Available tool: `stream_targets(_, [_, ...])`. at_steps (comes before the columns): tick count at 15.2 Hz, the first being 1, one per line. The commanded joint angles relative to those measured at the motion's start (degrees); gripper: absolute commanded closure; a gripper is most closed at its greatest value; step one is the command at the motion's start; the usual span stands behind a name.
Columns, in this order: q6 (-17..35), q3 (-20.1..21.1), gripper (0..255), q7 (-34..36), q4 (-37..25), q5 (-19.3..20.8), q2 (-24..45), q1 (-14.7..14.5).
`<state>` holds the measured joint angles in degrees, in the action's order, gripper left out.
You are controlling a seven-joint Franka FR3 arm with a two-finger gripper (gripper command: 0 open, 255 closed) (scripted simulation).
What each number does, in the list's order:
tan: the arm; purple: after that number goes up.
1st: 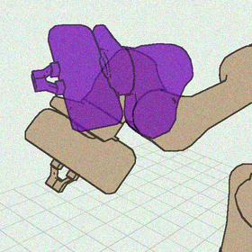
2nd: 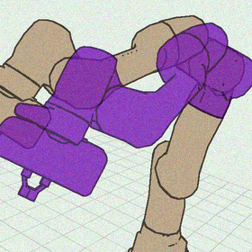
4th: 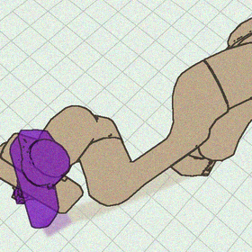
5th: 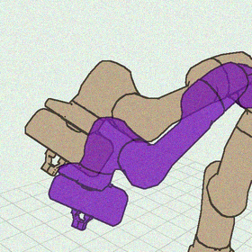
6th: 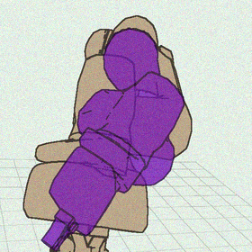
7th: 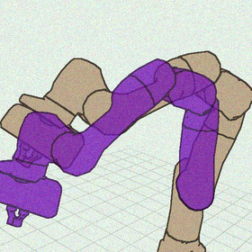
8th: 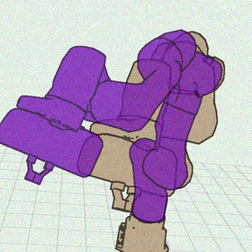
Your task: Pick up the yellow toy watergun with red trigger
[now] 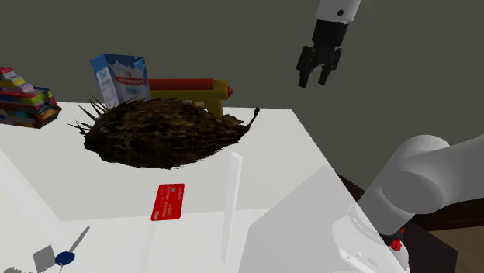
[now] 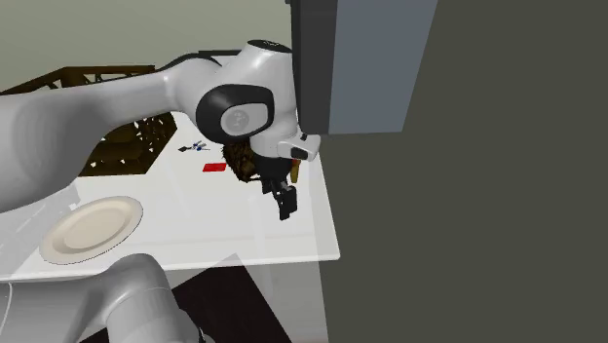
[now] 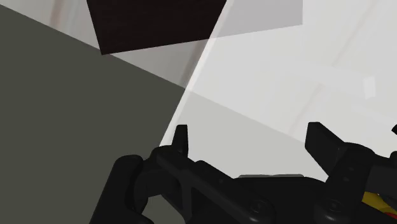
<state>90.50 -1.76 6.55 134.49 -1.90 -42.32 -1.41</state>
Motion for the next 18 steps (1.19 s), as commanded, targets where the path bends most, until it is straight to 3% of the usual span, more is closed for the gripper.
stream_targets(1, [0.00,0.00,0,0.00,0.00,0.00,0.00,0.00])
stream_targets(9, [3.53,2.03,0,-7.43,-13.43,-0.16,18.38,-4.96])
stream_targets(18, [2.53,5.81,0,-14.57,-32.04,0.87,37.47,-9.45])
